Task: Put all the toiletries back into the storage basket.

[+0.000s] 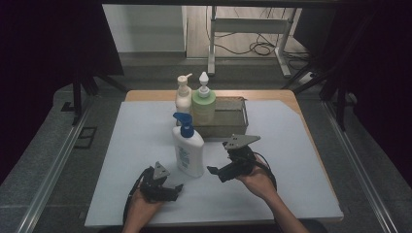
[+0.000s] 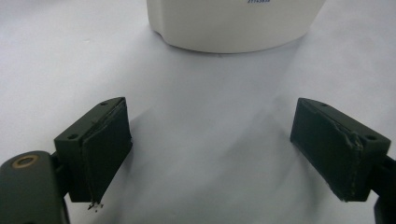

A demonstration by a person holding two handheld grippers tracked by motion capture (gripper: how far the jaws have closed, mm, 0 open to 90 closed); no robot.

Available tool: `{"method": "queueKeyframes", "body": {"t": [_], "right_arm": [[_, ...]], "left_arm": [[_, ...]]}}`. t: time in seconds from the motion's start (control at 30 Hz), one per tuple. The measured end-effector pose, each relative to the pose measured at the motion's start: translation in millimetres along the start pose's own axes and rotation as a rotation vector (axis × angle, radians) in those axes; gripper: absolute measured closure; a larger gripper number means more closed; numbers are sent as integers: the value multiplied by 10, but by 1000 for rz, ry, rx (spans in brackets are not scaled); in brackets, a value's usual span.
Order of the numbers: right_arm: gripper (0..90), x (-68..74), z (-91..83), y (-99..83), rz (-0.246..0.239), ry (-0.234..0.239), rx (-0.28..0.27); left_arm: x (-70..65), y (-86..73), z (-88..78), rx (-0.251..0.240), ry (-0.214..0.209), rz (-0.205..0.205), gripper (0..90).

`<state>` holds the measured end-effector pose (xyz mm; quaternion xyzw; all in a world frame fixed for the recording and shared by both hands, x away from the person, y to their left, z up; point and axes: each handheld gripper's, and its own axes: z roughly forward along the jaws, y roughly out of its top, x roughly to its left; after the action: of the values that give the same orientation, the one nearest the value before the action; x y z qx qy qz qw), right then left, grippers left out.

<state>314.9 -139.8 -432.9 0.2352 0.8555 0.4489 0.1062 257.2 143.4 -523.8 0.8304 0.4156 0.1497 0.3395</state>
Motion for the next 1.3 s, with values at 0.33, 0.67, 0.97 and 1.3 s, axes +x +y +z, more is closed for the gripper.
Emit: {"method": "queueKeyframes", "body": {"t": [0.33, 0.67, 0.97, 1.3], "right_arm": [[0, 18, 103, 102, 14, 9, -3], [0, 79, 176, 295, 1, 0, -7], [13, 123, 306, 453, -28, -7, 0], [80, 161, 463, 571, -19, 0, -16]], "left_arm": [[-1, 0, 0, 0, 0, 0, 121], [-1, -1, 2, -2, 1, 0, 121], [-1, -1, 2, -2, 1, -1, 121], [-2, -1, 2, -2, 1, -1, 121]]}}
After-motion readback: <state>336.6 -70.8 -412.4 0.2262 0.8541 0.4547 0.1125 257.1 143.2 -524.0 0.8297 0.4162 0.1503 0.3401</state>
